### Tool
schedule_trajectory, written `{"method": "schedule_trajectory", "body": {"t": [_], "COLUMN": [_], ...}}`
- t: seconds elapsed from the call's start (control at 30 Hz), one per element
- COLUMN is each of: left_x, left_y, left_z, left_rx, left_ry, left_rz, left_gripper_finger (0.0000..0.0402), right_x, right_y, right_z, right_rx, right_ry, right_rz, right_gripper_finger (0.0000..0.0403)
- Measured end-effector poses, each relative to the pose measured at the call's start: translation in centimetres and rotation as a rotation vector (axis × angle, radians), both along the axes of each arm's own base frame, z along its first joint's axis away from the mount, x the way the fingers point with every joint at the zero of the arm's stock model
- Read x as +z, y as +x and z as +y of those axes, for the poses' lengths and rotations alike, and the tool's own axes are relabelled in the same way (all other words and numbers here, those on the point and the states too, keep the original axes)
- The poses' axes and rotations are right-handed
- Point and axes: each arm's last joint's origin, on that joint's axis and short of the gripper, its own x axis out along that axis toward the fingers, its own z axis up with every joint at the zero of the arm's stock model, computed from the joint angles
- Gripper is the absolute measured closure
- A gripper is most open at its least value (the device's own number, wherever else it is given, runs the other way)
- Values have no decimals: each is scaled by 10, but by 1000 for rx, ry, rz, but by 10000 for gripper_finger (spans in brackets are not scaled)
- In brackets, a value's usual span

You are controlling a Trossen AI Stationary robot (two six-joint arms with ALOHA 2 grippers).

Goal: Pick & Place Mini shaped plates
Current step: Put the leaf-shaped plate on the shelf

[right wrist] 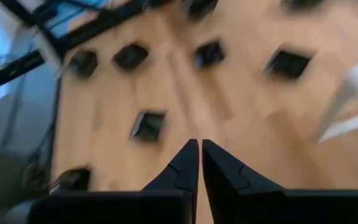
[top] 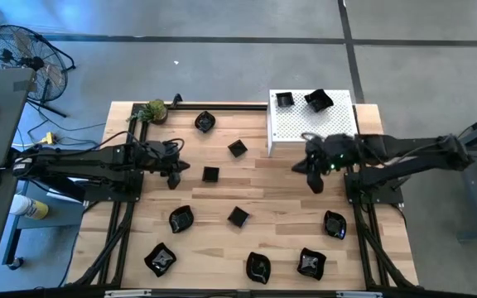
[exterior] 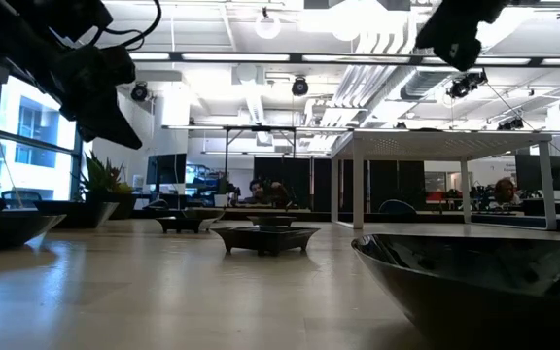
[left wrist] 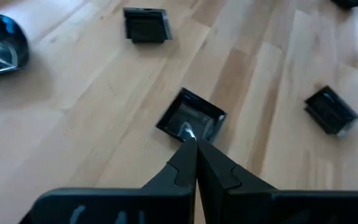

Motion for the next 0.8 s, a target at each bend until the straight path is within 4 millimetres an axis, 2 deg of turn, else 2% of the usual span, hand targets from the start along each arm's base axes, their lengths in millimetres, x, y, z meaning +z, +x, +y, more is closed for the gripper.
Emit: {"method": "schedule_trajectory", "body": {"t": [0.2, 0.3, 0.4, 0.6, 0.8], "left_x": [-1, -1, -1, -1, -2], "left_y": [-1, -1, -1, -1, -1], "left_z": [0, 0, 0, 0, 0], "left_rx": [2, 4, 3, 8, -10], "left_ry": [0, 8, 10, 5, 31], "left_rz": [11, 13, 13, 12, 23], "left_gripper_finger": [401, 401, 401, 401, 401], "right_x": [-25, -42, -58, -98, -137], "right_y": [15, 27, 47, 82, 94], "right_z": [45, 70, 97, 146, 173], "right_rx": [203, 243, 246, 167, -17], "right_ry": [196, 241, 319, 517, 619], "right_rz": [207, 288, 290, 265, 278], "right_gripper_finger": [343, 320, 297, 267, 267]}}
